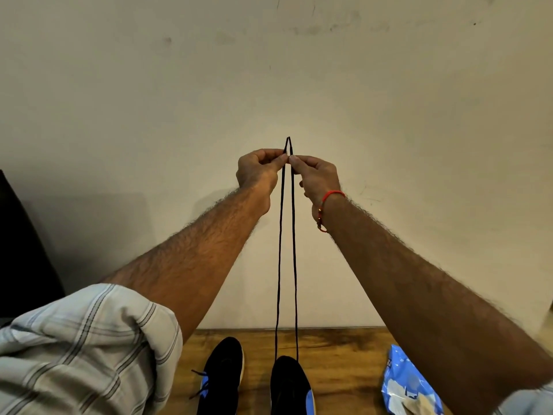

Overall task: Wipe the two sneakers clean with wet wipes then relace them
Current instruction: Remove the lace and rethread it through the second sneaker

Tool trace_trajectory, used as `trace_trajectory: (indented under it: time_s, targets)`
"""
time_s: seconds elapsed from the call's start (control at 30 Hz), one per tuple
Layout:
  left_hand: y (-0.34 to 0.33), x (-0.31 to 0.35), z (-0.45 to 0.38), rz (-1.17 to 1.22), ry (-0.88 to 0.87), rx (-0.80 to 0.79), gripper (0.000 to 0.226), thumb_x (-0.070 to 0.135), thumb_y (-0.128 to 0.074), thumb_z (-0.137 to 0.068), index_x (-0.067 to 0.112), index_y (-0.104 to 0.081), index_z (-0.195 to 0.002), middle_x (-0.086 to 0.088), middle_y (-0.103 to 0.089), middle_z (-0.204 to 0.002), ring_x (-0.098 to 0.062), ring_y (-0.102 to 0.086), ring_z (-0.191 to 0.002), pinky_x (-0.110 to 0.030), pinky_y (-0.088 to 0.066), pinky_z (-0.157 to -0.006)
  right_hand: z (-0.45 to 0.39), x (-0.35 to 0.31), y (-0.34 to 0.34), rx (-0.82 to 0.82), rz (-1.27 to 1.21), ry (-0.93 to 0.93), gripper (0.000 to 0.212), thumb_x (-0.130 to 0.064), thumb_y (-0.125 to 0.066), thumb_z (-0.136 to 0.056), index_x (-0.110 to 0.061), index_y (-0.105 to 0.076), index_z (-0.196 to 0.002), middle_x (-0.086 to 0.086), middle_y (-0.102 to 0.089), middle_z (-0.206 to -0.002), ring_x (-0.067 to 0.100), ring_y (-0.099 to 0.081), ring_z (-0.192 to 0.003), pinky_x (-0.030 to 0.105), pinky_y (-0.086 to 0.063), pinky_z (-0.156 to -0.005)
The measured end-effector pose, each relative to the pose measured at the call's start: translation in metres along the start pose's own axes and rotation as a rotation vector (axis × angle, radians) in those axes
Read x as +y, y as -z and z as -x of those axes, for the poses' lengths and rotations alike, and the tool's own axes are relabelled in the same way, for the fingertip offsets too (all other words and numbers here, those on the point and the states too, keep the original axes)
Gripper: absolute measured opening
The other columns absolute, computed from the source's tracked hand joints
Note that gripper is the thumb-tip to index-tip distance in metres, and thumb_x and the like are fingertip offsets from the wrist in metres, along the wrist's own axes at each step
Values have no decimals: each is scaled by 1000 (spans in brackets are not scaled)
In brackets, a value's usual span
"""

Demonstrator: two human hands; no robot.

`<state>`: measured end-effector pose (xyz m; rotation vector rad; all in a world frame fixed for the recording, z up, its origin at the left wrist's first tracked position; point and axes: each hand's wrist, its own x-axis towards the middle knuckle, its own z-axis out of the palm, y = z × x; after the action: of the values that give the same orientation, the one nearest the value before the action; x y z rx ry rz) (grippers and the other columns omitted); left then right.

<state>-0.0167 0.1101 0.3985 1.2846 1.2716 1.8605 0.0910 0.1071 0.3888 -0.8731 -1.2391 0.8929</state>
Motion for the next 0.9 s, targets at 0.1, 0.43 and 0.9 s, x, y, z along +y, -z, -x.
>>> trace_trajectory:
  time_s: [0.1,0.43,0.9]
  targets:
    - [3,-5,1,-40,-21,33,10,16,-74,-93,18,-74,-103,6,-73,-95,-8,-67,-89,-19,-53,-77,-2,9,1,-8,40,9,16,-19,-65,-95,-9,-75,-103,-3,-70,-89,11,-63,-78,30,-54,-81]
    - [74,-116,53,-523,-416,-191,11,9,-61,-99,16,-69,-103,2,-69,-92,-12,-67,-76,-22,-53,-72,43,133,58,-198,405,-22,14,-15,-61,-96,-12,-74,-99,2,-71,-79,8,-51,-53,25,-45,-53]
    - [142,-340,188,-968,207,-544,25,14,-63,-95,34,-56,-82,5,-64,-90,-10,-64,-78,-45,-59,-71,133,329,117,-465,1163,-309,21,-24,-55,-93,-20,-73,-103,9,-72,-105,32,-64,-101,40,-53,-86]
